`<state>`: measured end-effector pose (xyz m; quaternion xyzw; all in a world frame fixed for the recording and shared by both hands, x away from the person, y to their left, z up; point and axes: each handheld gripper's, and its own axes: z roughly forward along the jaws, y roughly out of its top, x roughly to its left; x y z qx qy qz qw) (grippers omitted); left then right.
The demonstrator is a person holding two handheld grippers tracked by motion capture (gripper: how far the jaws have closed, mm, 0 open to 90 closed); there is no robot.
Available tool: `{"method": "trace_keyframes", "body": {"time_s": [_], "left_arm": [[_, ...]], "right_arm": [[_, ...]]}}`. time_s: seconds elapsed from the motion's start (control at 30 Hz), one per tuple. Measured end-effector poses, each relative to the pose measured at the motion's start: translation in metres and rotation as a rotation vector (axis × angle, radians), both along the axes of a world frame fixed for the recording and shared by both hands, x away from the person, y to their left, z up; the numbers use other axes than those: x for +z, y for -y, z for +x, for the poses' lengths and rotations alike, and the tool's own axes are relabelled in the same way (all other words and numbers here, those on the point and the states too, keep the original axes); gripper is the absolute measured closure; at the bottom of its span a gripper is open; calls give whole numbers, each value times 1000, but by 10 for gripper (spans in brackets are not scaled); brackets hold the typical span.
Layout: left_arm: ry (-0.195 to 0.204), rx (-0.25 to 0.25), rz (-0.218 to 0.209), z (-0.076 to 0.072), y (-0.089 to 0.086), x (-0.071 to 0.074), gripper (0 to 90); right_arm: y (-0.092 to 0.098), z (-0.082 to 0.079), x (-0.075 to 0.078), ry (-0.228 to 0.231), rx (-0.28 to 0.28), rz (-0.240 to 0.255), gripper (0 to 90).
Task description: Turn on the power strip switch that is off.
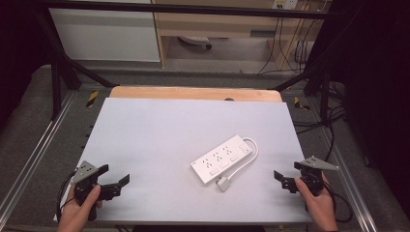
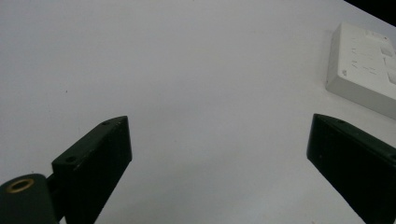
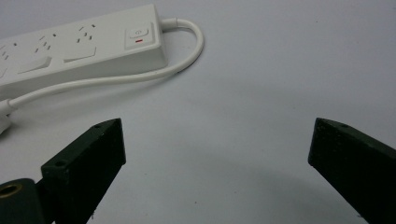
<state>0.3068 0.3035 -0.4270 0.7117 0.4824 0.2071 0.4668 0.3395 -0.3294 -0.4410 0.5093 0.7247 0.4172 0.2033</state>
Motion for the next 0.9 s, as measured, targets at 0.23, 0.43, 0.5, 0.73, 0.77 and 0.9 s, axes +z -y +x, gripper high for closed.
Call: {"method": "trace_keyframes", "body": {"time_s": [0.23, 0.43, 0.5, 0.73, 0.77, 0.9], "left_arm": [[0, -2, 5, 0, 0, 0, 65], [-3, -3, 7, 0, 0, 0, 66], [-3, -3, 8, 0, 0, 0, 66], [-4, -4, 10, 0, 0, -1, 66], [-4, -3, 10, 1, 0, -1, 66], [-6, -1, 11, 1, 0, -1, 66]], "right_arm": [[-1, 0, 3, -25, 5, -2, 56], [0, 0, 4, -15, 10, -4, 55], [-1, 0, 6, -11, 10, -3, 55], [0, 1, 13, -27, 18, 28, 56], [0, 1, 15, -28, 17, 33, 56], [-2, 3, 21, -22, 24, 49, 55]]}}
